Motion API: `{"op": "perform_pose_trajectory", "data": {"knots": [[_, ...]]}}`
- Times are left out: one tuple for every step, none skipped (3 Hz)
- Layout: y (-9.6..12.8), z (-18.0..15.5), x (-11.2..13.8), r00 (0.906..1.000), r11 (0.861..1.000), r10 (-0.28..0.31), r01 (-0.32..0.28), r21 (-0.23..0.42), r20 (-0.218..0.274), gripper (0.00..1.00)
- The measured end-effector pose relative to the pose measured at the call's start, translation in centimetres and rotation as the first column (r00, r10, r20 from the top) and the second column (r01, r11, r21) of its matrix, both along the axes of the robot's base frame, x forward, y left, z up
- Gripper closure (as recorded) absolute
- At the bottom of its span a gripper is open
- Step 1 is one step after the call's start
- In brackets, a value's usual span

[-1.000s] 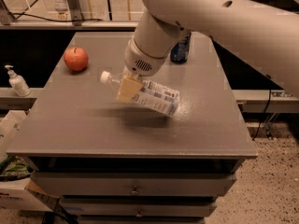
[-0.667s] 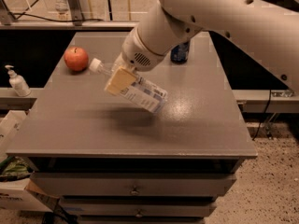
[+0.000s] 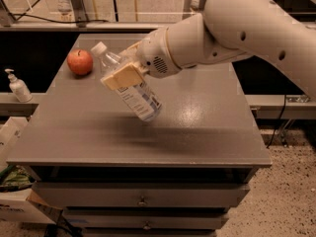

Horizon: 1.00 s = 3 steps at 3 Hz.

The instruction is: Place blue plastic bottle upright

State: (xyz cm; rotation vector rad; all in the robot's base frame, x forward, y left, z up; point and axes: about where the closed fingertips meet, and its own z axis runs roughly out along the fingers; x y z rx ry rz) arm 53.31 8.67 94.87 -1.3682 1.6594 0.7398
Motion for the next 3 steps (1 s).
{"op": "perform_pose_trajectory", "data": {"knots": [[-0.1,0.8,-0.6,0.9997,0.985,-0.023,0.024,0.172,-0.010,1.00],[0.0,1.9,-1.1,0.9997,0.978,-0.022,0.023,0.207,-0.009,1.00],[0.0,1.8,-1.1,0.9997,0.979,-0.021,0.022,0.204,-0.008,1.00]]}}
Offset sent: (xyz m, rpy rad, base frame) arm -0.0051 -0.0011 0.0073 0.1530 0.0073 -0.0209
